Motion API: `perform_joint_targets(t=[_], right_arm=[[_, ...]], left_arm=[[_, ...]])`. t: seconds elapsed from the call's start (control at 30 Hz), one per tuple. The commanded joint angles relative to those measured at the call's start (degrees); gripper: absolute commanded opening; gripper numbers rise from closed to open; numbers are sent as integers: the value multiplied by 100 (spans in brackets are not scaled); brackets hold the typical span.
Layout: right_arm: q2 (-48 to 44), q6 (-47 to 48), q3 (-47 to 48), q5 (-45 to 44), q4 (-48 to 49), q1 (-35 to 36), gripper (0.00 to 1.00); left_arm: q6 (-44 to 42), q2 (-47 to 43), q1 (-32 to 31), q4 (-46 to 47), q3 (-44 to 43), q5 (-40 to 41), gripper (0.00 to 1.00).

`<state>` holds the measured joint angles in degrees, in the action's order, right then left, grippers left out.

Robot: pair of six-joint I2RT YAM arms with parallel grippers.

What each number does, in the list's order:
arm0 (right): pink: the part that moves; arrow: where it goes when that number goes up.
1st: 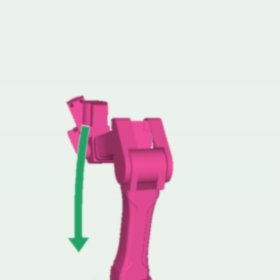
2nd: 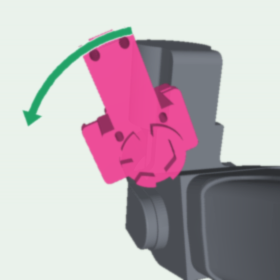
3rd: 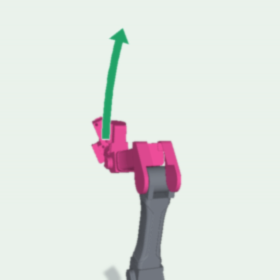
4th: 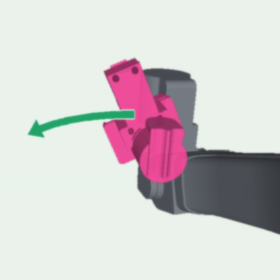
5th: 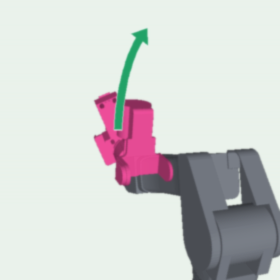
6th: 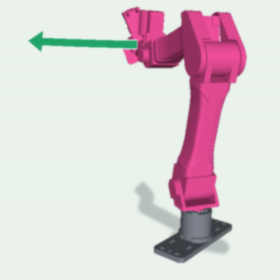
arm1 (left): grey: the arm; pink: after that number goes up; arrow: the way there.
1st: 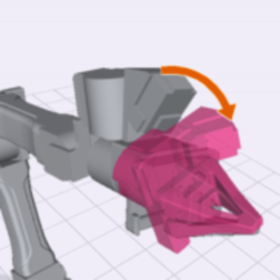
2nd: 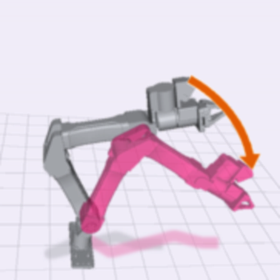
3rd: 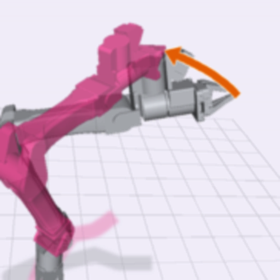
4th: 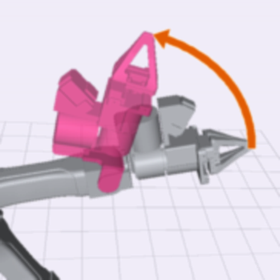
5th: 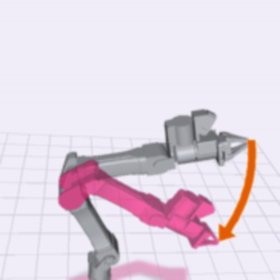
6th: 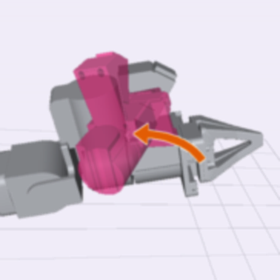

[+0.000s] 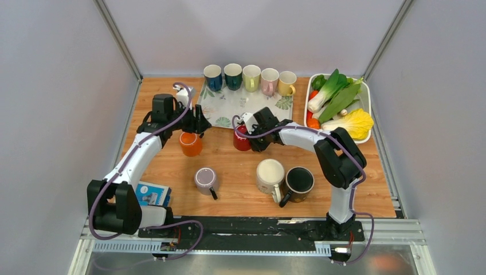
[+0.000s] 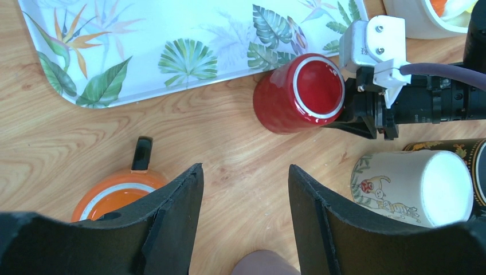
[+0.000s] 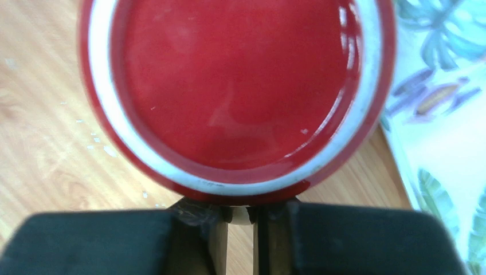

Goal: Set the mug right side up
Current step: Turn over the cup at the center of the board.

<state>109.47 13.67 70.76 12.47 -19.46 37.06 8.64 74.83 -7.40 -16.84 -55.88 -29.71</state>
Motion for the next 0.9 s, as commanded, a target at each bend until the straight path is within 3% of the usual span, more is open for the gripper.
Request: perform_joint_targets(t=[0.0, 0.03, 0.17, 0.37, 0.53, 0.6, 0.7, 0.87], right_arm=[[-131, 256, 216, 337, 251, -14, 4], [-236, 285, 249, 362, 223, -27, 0], [-710, 500, 546, 981, -116, -233, 0], [-550, 631, 1483, 2920, -1033, -965, 0], [20, 223, 2046, 5031, -1224, -1576, 0], [176, -308, 1992, 5949, -781, -1748, 0], [333, -1791, 1575, 7284, 753, -1860, 0], [601, -3863, 1176, 8132, 3076, -1814, 0]], left_arm=[[-162, -156, 13, 249, -11, -168, 63], [-342, -163, 7, 301, -20, -252, 63], [-1391, -363, -67, 630, 142, -216, 64], [-4038, -946, -578, 1150, 690, 196, 66], [-5618, -1429, -1302, 2643, 1725, 1253, 70], [-6128, -1459, -1525, 3304, 2050, 1491, 71], [-6879, -1335, -1848, 4388, 2420, 1879, 71], [-7862, -538, -2476, 6656, 2821, 2557, 70]])
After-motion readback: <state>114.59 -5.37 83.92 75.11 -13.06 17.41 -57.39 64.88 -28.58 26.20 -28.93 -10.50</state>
